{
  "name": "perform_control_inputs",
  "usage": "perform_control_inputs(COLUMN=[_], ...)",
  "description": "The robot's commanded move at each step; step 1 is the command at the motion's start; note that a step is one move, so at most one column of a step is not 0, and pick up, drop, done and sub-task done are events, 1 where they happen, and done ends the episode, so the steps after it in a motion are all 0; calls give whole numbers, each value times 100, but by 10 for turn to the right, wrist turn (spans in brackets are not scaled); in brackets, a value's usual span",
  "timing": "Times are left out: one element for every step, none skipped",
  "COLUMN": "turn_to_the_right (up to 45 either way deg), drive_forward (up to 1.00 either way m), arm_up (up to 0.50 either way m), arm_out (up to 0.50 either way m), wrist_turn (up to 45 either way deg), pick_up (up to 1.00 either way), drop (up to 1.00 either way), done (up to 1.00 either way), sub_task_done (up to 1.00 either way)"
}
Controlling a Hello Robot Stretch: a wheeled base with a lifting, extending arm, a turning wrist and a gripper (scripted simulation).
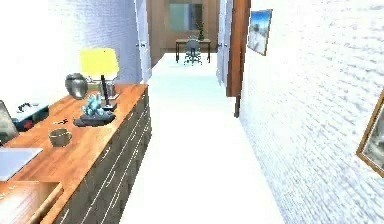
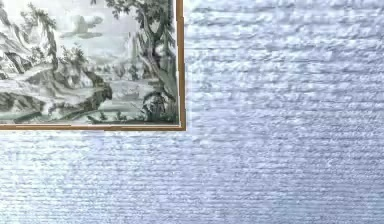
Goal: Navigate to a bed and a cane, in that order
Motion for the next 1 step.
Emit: perform_control_inputs(turn_to_the_right=[0], drive_forward=[100], arm_up=[0], arm_out=[0], wrist_turn=[0], pick_up=[0], drop=[0], done=[0], sub_task_done=[0])
